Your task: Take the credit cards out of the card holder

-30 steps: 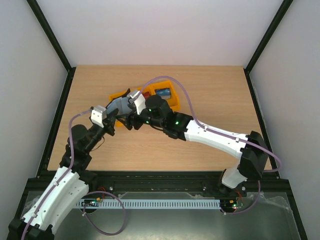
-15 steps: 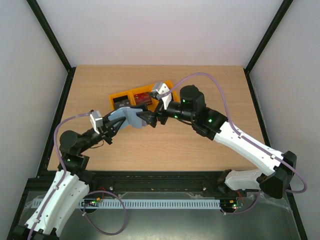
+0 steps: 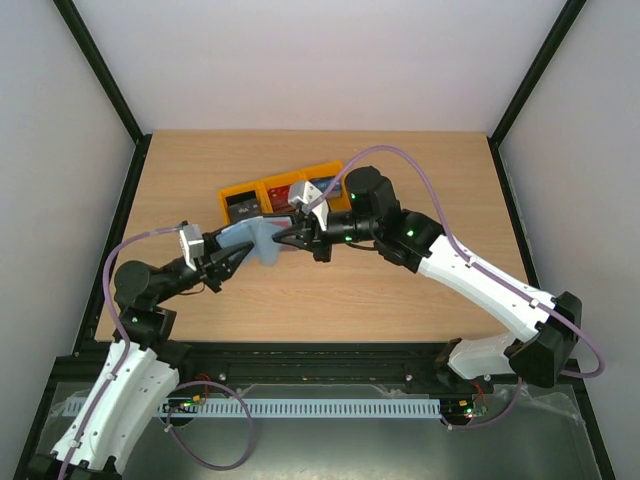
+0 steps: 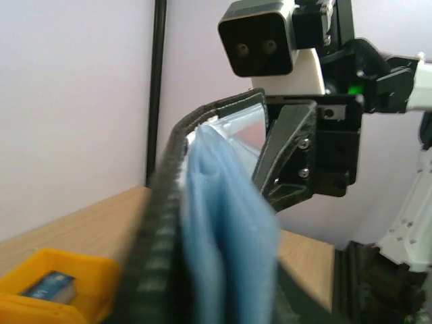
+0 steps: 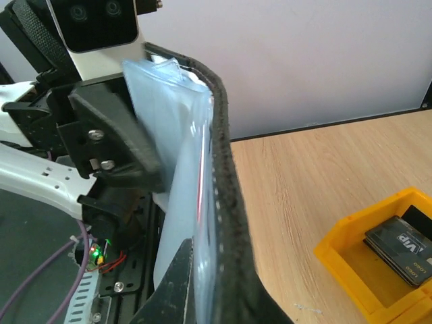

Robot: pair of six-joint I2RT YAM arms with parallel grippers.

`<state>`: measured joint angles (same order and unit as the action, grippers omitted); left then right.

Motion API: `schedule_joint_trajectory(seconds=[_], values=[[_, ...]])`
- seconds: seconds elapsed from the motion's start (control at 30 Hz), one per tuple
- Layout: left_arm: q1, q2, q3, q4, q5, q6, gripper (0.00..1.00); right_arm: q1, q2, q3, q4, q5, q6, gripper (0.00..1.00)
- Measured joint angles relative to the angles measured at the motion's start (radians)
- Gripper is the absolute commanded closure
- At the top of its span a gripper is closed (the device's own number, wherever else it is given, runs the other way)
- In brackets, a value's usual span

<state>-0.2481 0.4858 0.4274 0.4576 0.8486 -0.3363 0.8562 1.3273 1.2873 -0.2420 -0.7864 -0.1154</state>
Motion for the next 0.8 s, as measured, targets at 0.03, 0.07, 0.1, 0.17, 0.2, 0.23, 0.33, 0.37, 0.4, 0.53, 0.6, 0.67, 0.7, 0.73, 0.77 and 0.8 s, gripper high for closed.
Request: schedule_joint_trajectory(seconds=[0.03,0.07,0.1,0.17,0.2,0.23,0.33,0.37,0.4,0.53,0.6,0.67,0.7,0.73,0.77,0.8], values=[[0.000,0.000,0.000,0.000,0.001,0.000,0.48,0.000,-0.002,-0.004,0.003,-0.006,0.001,0.98],[0.002,-0.003,0.000,0.000,0.005,-0.006,0.45,-0.003,-0.005,-0.011,0.007,-0.019,0.003,0.98],[0.007,-0.009,0.001,0.001,0.007,-0.015,0.45,-0.014,-0.008,-0.017,0.007,-0.034,0.003,0.98],[0.018,-0.026,0.005,0.000,0.009,-0.016,0.47,-0.046,-0.011,-0.021,0.003,-0.075,0.003,0.98],[0.028,-0.035,0.008,-0.003,0.007,-0.017,0.48,-0.062,-0.013,-0.021,0.000,-0.094,0.002,0.98],[0.042,-0.048,0.014,-0.008,0.003,-0.015,0.48,-0.079,-0.014,-0.021,-0.005,-0.119,-0.001,0.98],[0.070,-0.092,0.021,-0.024,-0.018,0.007,0.48,-0.111,-0.018,-0.020,-0.029,-0.182,-0.017,0.98],[0.071,-0.094,0.021,-0.026,-0.020,0.011,0.48,-0.111,-0.018,-0.018,-0.037,-0.200,-0.020,0.98],[0.073,-0.098,0.021,-0.030,-0.021,0.019,0.48,-0.110,-0.018,-0.017,-0.044,-0.217,-0.021,0.98],[0.074,-0.095,0.021,-0.033,-0.023,0.037,0.46,-0.110,-0.018,-0.010,-0.045,-0.282,-0.016,0.98],[0.071,-0.090,0.021,-0.033,-0.024,0.041,0.45,-0.110,-0.018,-0.007,-0.044,-0.310,-0.011,0.98],[0.068,-0.086,0.021,-0.035,-0.028,0.042,0.45,-0.110,-0.018,-0.005,-0.045,-0.332,-0.013,0.98],[0.068,-0.086,0.021,-0.035,-0.031,0.043,0.45,-0.110,-0.018,-0.002,-0.050,-0.341,-0.019,0.98],[0.068,-0.086,0.021,-0.037,-0.035,0.046,0.45,-0.110,-0.018,0.002,-0.061,-0.347,-0.028,0.98],[0.068,-0.086,0.021,-0.039,-0.040,0.052,0.45,-0.110,-0.018,0.006,-0.070,-0.350,-0.035,0.98],[0.068,-0.086,0.021,-0.042,-0.045,0.060,0.45,-0.110,-0.018,0.013,-0.078,-0.354,-0.041,0.98]])
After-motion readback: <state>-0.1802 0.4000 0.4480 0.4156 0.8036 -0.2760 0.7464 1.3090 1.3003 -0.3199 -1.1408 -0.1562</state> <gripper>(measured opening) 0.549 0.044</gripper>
